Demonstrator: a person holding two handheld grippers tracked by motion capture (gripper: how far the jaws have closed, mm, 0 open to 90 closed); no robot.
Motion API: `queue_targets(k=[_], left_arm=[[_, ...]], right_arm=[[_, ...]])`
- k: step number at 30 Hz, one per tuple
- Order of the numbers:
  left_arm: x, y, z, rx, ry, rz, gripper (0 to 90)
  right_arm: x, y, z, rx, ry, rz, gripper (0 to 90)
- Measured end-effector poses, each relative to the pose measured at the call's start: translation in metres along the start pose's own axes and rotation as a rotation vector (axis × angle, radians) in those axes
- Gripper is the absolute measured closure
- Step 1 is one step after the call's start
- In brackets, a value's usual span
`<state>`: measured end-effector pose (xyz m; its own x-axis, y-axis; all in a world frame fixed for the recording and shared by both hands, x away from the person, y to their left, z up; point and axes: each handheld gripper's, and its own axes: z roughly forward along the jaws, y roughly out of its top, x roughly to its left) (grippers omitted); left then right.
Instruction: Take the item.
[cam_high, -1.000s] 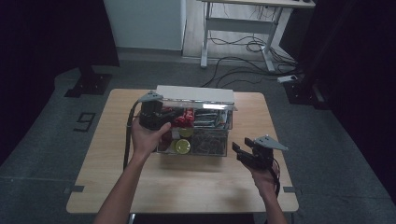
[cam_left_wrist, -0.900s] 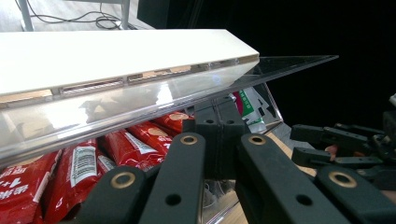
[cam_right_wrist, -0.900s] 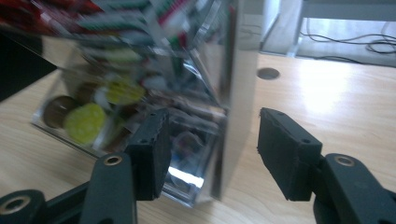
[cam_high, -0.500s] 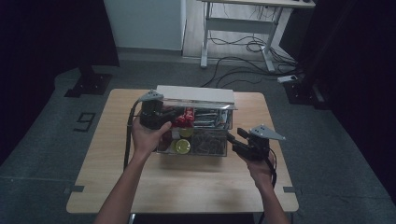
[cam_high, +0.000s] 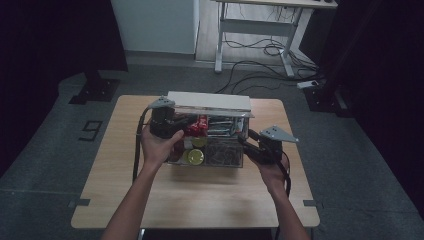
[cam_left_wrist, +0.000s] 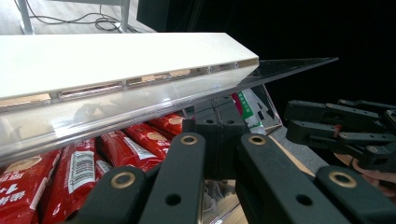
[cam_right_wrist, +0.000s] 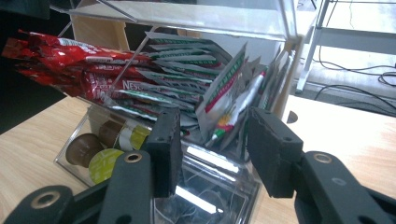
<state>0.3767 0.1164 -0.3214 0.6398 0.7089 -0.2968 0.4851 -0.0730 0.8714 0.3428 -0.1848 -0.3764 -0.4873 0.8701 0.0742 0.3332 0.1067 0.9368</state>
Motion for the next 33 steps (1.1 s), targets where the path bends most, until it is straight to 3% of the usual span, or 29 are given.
queue_targets(k=[25,33], left_arm=[[0.0,0.001,0.0,-0.004,0.0,-0.004,90.0],[0.0,0.002,0.0,-0.005,0.002,-0.005,90.0]], right_arm=[[0.005,0.014,0.033,0.027,-0.018,-0.02,60.3],[0.008,0.015,0.04,0.044,-0.055,-0.037,60.9]])
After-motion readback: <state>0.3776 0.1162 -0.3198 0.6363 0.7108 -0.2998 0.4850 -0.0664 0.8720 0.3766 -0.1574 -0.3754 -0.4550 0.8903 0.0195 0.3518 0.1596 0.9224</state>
